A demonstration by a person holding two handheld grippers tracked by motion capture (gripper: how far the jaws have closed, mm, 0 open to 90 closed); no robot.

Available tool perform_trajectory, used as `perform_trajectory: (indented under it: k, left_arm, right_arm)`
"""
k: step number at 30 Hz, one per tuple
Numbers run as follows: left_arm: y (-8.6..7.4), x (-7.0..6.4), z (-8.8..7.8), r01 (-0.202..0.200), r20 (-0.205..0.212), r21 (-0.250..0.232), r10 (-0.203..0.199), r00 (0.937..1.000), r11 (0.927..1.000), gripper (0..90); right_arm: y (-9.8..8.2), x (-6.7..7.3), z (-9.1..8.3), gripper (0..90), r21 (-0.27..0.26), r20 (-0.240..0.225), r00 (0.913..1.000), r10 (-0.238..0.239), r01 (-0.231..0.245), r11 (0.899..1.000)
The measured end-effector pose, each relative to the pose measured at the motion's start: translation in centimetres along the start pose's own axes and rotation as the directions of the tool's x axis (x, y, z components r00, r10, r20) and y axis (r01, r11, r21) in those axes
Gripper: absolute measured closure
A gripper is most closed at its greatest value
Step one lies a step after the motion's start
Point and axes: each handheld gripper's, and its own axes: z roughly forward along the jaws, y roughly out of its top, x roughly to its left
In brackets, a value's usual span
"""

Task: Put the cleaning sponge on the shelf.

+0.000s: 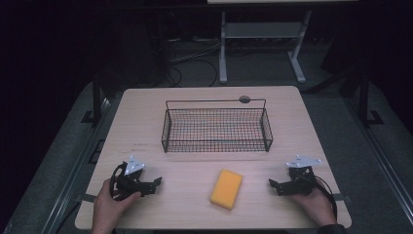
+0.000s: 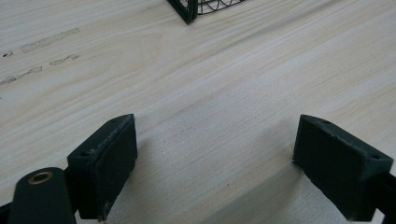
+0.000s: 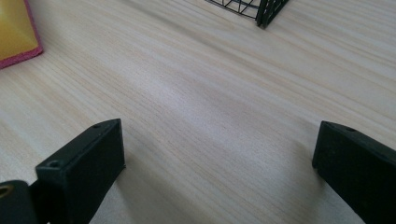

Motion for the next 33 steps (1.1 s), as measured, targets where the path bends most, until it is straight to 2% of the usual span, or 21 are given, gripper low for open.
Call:
perform_trajectory:
  k: [6,9,10,13,14,15,17,22,23,24,25,26,28,33]
  left_arm:
    - [0.0,0.0,0.0,0.0,0.0,0.0,0.0,1.0,1.0,12.7]
    - [0.0,0.0,0.0,0.0,0.0,0.0,0.0,1.0,1.0,12.7]
    - [0.0,0.0,0.0,0.0,0.0,0.0,0.0,1.0,1.0,12.7]
    - [0.0,0.0,0.0,0.0,0.0,0.0,0.0,1.0,1.0,12.7]
    - [0.0,0.0,0.0,0.0,0.0,0.0,0.0,1.0,1.0,12.7]
    - [0.0,0.0,0.0,0.0,0.0,0.0,0.0,1.0,1.0,12.7]
    - [0.0,0.0,0.0,0.0,0.0,0.0,0.0,1.0,1.0,12.7]
    - [0.0,0.0,0.0,0.0,0.0,0.0,0.0,1.0,1.0,12.7]
    - [0.0,0.0,0.0,0.0,0.0,0.0,0.0,1.0,1.0,12.7]
    - [0.0,0.0,0.0,0.0,0.0,0.0,0.0,1.0,1.0,12.7]
    - [0.0,0.0,0.0,0.0,0.0,0.0,0.0,1.0,1.0,12.7]
    - [0.0,0.0,0.0,0.0,0.0,0.0,0.0,1.0,1.0,12.7]
    - [0.0,0.0,0.0,0.0,0.0,0.0,0.0,1.0,1.0,12.7]
    - [0.0,0.0,0.0,0.0,0.0,0.0,0.0,1.0,1.0,12.7]
  right_arm:
    - [0.1,0.1,0.0,2.2,0.005,0.003,1.0,0.005,-0.005,1.0]
    - [0.3,0.2,-0.3,12.0,0.013,-0.003,1.0,-0.001,0.001,1.0]
    - [0.3,0.2,-0.3,12.0,0.013,-0.003,1.0,-0.001,0.001,1.0]
    - [0.6,0.3,-0.6,26.8,0.014,-0.022,0.9997,0.01,-0.01,1.0]
    - [0.6,0.3,-0.6,26.8,0.014,-0.022,0.9997,0.01,-0.01,1.0]
    - [0.7,0.4,-0.8,36.0,0.015,-0.037,0.9993,0.006,-0.006,1.0]
    - [0.8,0.5,-0.9,42.4,0.02,-0.054,0.9985,0.008,-0.007,1.0]
    - [1.2,0.6,-1.3,68.2,0.023,-0.1,0.995,-0.001,0.004,1.0]
    - [1.2,0.6,-1.3,68.2,0.023,-0.1,0.995,-0.001,0.004,1.0]
    - [1.3,0.7,-1.4,73.4,0.024,-0.111,0.9938,-0.005,0.008,1.0]
    - [1.6,0.9,-1.6,82.8,0.026,-0.124,0.9923,-0.009,0.013,1.0]
    - [1.6,0.9,-1.6,82.8,0.026,-0.124,0.9923,-0.009,0.013,1.0]
    - [1.9,1.2,-1.6,89.5,0.03,-0.129,0.9914,-0.023,0.027,0.999]
    - [2.6,1.7,-1.9,89.7,0.042,-0.156,0.9868,-0.043,0.05,0.998]
